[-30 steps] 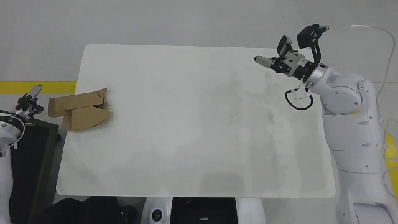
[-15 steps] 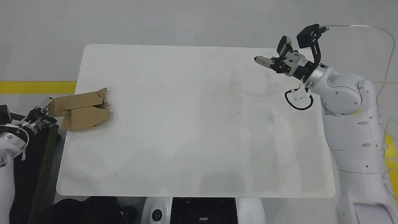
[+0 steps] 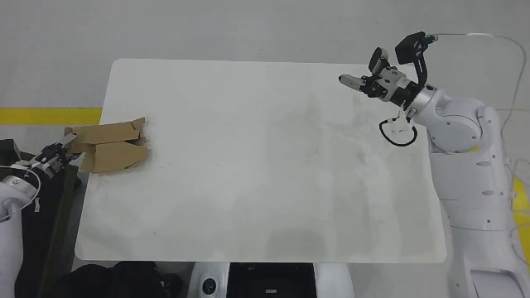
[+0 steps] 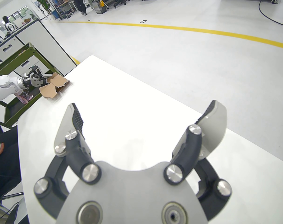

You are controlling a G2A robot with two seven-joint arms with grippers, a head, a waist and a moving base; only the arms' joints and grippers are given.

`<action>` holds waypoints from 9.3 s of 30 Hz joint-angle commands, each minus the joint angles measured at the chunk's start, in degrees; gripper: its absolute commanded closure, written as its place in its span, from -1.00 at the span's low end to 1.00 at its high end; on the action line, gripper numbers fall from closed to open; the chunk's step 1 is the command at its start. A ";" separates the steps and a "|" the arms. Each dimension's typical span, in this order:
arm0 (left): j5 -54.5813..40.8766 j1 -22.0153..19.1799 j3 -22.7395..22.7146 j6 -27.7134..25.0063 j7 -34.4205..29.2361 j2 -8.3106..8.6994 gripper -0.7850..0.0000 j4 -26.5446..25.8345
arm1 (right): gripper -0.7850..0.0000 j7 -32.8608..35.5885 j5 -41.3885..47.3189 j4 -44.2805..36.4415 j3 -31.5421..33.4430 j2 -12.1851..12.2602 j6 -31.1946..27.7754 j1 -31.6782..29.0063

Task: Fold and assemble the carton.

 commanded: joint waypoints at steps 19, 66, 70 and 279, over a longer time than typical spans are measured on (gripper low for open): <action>-3.46 -10.94 3.40 -6.42 -2.02 0.24 1.00 -5.66 | -1.00 0.00 0.00 0.00 0.00 0.00 0.00 0.00; -16.75 -46.09 65.58 -15.94 -14.90 -7.48 1.00 -18.00 | -1.00 0.00 0.00 0.00 0.00 0.00 0.00 0.00; -16.84 -46.27 65.90 -15.98 -14.86 -7.49 1.00 -18.04 | -1.00 0.00 0.00 0.00 0.00 0.00 0.00 0.00; -30.39 -46.23 82.85 1.22 -30.43 -2.04 1.00 -25.74 | -1.00 33.90 67.33 19.74 -38.08 8.36 8.73 13.21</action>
